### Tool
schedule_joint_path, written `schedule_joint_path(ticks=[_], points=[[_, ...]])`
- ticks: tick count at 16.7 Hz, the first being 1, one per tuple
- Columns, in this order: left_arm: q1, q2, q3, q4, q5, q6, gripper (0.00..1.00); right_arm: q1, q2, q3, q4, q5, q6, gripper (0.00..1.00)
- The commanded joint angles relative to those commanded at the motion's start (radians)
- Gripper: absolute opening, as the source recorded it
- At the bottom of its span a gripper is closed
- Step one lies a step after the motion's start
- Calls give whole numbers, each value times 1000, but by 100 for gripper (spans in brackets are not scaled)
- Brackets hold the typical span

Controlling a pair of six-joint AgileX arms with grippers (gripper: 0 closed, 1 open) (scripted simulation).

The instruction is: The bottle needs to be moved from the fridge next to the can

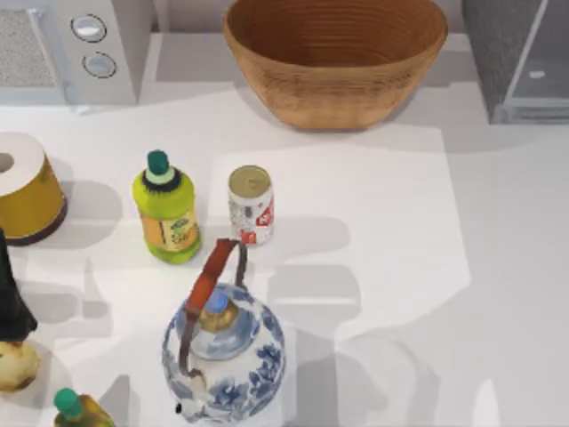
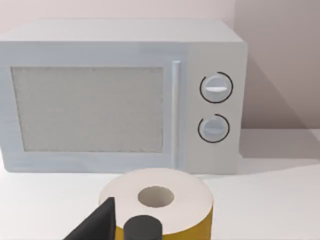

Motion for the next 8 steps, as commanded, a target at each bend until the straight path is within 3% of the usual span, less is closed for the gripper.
schedule_joint_path(ticks=[8], points=[[0,0,0,0,0,0,100,0,0,0,0,0,0,0]])
